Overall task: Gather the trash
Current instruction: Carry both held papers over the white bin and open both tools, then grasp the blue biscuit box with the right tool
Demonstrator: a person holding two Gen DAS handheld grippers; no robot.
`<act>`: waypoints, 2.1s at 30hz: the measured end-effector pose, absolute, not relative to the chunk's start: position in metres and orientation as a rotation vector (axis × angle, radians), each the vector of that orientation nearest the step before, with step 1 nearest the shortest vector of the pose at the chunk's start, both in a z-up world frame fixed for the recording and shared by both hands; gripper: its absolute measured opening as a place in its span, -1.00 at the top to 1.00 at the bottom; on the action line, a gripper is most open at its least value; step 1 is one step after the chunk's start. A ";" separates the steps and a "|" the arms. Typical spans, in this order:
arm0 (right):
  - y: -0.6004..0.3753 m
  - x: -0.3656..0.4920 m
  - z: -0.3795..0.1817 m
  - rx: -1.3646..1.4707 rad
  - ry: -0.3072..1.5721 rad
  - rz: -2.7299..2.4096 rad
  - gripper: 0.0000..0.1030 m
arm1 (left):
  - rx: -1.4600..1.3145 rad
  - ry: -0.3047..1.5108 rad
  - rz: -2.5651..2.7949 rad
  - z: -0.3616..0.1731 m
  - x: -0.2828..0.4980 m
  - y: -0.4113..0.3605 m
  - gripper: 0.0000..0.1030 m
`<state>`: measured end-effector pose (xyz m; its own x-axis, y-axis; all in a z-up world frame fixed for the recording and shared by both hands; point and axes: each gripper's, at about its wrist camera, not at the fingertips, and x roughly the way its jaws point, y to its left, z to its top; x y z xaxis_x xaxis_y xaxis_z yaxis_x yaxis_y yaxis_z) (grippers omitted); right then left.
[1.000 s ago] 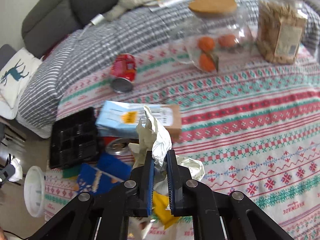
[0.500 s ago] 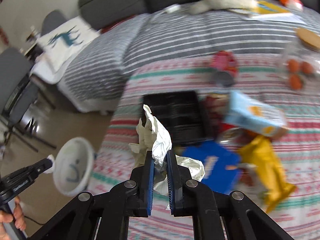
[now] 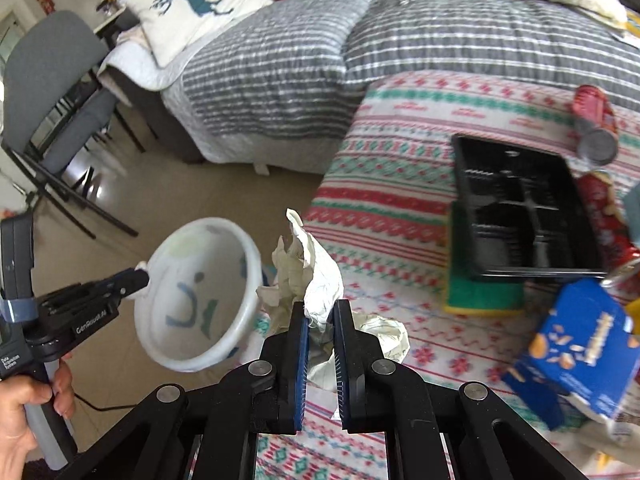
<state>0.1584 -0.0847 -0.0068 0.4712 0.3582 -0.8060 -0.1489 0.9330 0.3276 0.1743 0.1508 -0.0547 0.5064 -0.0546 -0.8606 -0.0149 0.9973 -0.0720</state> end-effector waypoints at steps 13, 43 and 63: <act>-0.026 0.185 -0.027 0.198 1.072 0.373 0.80 | -0.132 1.062 0.135 -0.045 0.157 0.201 -0.75; -0.063 0.156 -0.005 0.093 1.013 0.218 -0.66 | -0.013 1.076 0.090 -0.032 0.117 0.170 -0.98; -0.250 0.112 0.001 0.104 1.043 0.012 -0.73 | 0.088 1.084 -0.130 -0.030 0.145 -0.007 -0.99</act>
<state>0.1120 -0.2500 0.0007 0.5042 0.0590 -0.8616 0.0395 0.9951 0.0912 0.1445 -0.0069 -0.0304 0.4615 -0.0625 -0.8849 0.1487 0.9888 0.0077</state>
